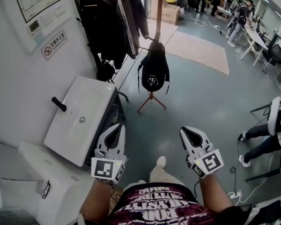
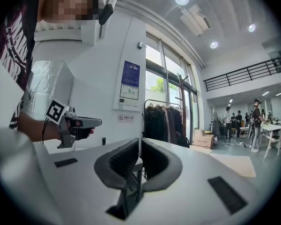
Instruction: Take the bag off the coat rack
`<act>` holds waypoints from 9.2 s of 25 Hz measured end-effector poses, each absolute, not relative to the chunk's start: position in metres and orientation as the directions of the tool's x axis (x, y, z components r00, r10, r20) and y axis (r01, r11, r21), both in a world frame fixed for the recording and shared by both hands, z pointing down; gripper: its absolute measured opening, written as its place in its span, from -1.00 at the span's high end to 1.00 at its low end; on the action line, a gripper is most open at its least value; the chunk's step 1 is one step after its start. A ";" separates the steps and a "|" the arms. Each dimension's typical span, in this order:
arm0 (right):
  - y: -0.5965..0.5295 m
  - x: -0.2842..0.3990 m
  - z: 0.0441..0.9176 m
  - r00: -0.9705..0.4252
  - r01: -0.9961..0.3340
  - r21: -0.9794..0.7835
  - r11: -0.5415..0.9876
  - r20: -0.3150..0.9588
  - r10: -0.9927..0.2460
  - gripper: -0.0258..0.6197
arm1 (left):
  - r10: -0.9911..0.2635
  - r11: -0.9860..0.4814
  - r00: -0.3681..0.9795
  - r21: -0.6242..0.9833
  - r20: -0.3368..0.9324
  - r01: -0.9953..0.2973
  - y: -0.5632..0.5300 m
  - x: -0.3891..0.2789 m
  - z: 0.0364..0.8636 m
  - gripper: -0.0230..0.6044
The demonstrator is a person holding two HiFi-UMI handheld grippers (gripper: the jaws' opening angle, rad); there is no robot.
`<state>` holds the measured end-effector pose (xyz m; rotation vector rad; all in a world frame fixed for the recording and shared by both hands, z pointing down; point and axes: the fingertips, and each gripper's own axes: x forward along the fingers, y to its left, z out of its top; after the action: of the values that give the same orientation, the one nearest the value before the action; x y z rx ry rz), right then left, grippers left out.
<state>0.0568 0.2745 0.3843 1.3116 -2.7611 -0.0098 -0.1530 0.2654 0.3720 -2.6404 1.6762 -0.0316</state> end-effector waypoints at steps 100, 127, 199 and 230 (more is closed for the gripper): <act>-0.195 0.027 0.396 -0.629 -0.776 -0.021 0.631 0.097 -0.771 0.83 | -0.823 -0.554 0.555 0.041 0.117 -0.831 -0.202 -0.118 0.412 0.90; -0.331 0.059 0.429 -0.725 -0.685 -0.060 0.726 0.150 -0.672 0.79 | -0.817 -0.548 0.551 0.068 0.172 -0.834 -0.326 -0.048 0.438 0.71; -0.360 0.044 0.402 -0.766 -0.642 -0.125 0.757 0.159 -0.623 0.83 | -0.801 -0.575 0.575 0.049 0.167 -0.816 -0.365 -0.004 0.411 0.91; -0.218 0.025 0.309 -0.719 -0.695 -0.046 0.718 0.028 -0.694 0.83 | -0.746 -0.664 0.661 -0.008 0.082 -0.748 -0.229 -0.028 0.320 0.91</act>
<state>0.0250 -0.2184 0.3095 1.1736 -2.9029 0.0829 -0.0279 -0.2285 0.3199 -2.8871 1.2980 -0.1231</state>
